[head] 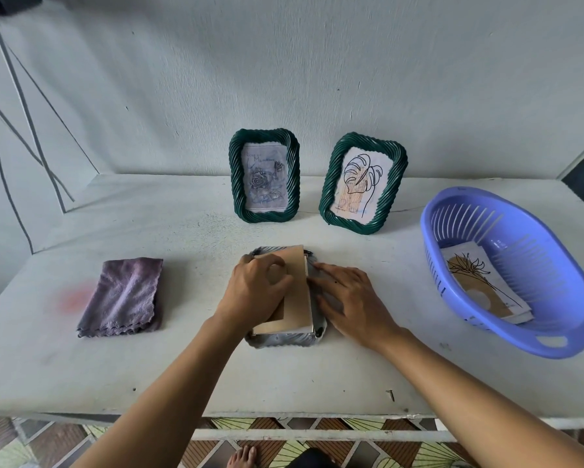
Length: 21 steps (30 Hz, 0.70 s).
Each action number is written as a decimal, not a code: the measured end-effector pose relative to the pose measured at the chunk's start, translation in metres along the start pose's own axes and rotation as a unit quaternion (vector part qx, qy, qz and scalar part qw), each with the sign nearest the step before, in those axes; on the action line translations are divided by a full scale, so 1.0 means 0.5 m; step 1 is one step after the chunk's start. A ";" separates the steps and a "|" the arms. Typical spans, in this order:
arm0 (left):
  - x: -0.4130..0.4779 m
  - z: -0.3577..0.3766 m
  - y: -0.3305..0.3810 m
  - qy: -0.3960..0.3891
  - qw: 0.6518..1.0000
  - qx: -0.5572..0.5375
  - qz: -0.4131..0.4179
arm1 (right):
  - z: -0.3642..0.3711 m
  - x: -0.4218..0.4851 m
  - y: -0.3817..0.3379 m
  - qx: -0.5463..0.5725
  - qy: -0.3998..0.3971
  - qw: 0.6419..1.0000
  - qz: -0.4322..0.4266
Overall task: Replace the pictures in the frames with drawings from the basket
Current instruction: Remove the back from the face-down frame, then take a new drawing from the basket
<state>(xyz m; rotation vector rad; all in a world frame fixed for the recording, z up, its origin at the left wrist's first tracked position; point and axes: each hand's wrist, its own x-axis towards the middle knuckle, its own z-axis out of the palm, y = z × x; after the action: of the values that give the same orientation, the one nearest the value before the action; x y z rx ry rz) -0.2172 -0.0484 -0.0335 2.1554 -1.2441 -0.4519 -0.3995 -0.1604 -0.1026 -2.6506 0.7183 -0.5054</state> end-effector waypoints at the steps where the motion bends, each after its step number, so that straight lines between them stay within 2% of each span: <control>1: 0.001 -0.009 0.001 0.002 1.000 -0.001 0.002 | 0.000 0.000 0.001 -0.002 -0.002 1.000 0.000; 9: 0.007 -0.134 -0.043 0.052 0.998 -0.040 -0.025 | 0.003 0.003 0.002 0.007 0.005 1.000 0.016; 16: -0.036 -0.255 -0.105 0.062 0.996 0.024 -0.054 | 0.005 0.002 0.000 0.004 -0.011 1.000 0.022; 21: -0.033 -0.239 -0.135 0.046 0.995 0.055 -0.073 | 0.004 0.003 0.000 0.002 -0.010 1.000 0.024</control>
<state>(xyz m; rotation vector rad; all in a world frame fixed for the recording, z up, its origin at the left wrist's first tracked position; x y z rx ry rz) -0.1141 0.0309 0.0136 2.3429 -1.0869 -0.3466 -0.3974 -0.1608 -0.1040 -2.6240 0.7721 -0.4658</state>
